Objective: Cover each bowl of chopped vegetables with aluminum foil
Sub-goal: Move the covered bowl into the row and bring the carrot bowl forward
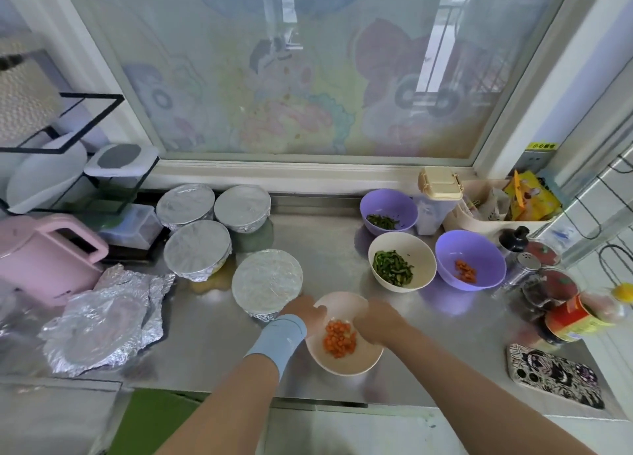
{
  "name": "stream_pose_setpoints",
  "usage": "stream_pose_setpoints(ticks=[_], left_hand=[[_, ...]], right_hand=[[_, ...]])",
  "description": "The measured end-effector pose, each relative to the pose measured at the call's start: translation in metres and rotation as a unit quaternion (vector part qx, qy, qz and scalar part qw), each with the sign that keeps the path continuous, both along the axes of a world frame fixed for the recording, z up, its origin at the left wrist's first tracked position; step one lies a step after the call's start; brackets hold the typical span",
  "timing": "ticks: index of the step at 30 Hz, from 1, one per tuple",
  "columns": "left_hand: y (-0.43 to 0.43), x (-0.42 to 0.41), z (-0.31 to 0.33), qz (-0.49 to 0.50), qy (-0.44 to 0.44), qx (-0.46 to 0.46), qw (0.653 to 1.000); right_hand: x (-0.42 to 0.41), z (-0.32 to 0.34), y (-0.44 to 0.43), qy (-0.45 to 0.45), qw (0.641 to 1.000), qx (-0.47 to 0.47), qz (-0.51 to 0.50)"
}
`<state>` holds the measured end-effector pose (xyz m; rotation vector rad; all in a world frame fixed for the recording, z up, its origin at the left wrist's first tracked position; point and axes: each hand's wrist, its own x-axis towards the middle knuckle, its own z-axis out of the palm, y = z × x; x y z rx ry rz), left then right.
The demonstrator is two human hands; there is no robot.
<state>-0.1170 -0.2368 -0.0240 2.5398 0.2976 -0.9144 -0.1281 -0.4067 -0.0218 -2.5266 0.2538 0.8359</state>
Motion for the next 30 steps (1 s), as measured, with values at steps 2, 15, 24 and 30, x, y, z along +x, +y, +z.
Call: stream_pose_setpoints(ticks=[2,15,24,30], left_hand=[[0.005,0.005,0.009,0.008,-0.026,-0.001,1.0],[0.118,0.017,0.016,0.24,-0.093,-0.063,0.964],[0.165,0.045,0.004,0.268,-0.011,-0.129,0.955],[0.17,0.092,0.001,0.19,-0.022,-0.115,0.975]], right_hand=[[0.011,0.005,0.004,-0.023,0.999,-0.008,0.042],[0.061,0.007,0.109,-0.066,0.981,0.061,0.17],[0.094,-0.016,0.155,-0.027,0.997,0.071,-0.011],[0.12,-0.009,0.16,-0.072,0.993,0.044,-0.08]])
